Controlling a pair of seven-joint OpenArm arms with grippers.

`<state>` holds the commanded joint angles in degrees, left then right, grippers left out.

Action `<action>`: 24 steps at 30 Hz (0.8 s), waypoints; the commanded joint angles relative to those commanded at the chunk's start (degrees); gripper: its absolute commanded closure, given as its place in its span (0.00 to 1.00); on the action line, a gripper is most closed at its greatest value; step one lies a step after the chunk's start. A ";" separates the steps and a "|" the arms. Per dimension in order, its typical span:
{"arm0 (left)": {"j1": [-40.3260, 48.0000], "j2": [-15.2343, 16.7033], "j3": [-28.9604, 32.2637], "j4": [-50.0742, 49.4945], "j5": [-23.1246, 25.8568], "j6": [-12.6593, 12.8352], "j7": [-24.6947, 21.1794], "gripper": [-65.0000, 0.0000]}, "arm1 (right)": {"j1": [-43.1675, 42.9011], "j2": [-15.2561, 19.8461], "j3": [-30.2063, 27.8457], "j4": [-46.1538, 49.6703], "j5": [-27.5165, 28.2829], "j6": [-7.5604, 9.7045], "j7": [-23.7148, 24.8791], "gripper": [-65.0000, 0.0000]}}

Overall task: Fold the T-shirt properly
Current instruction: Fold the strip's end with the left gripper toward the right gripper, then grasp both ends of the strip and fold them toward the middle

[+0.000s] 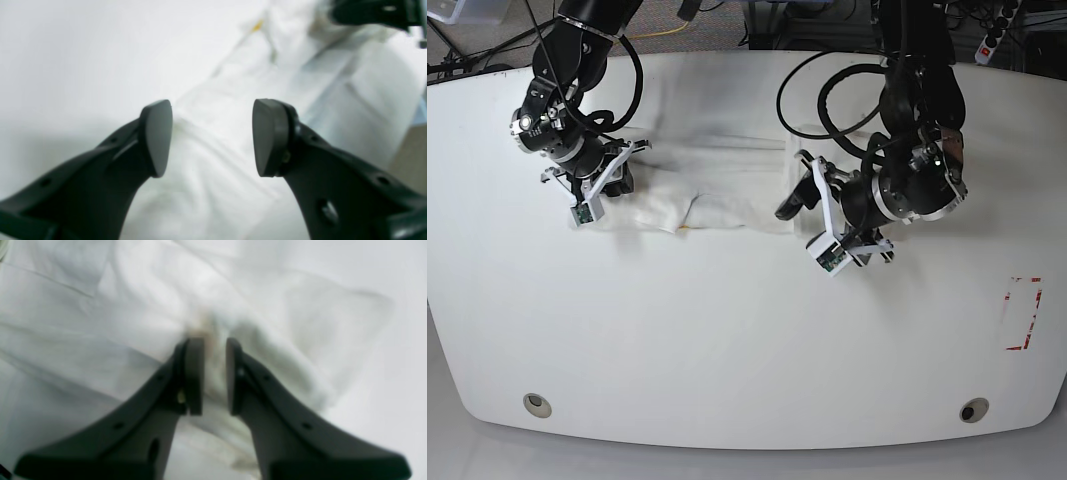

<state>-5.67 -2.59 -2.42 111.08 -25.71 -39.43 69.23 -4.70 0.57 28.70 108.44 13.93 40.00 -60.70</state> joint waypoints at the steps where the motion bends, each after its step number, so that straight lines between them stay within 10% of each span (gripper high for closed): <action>1: 0.09 -0.44 -0.70 0.00 0.88 0.00 0.00 0.46 | 0.18 0.00 0.44 1.05 0.09 0.00 -0.62 0.82; 11: 4.22 -4.57 -8.97 -8.88 4.92 -0.35 -0.26 0.58 | 7.91 3.08 19.52 -2.73 13.27 0.00 -12.40 0.14; 15: 5.71 -4.57 -12.48 -12.48 5.01 -0.35 -4.66 0.90 | 9.76 6.24 24.44 -11.78 20.57 0.00 -15.03 0.12; 24: 7.74 -4.57 -12.31 -13.54 5.19 -0.35 -7.65 0.91 | 9.85 9.85 25.58 -28.48 28.13 0.00 -15.12 0.12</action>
<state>2.07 -7.16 -14.73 97.54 -20.53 -39.78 61.58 5.14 10.42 54.29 79.96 42.07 40.00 -75.82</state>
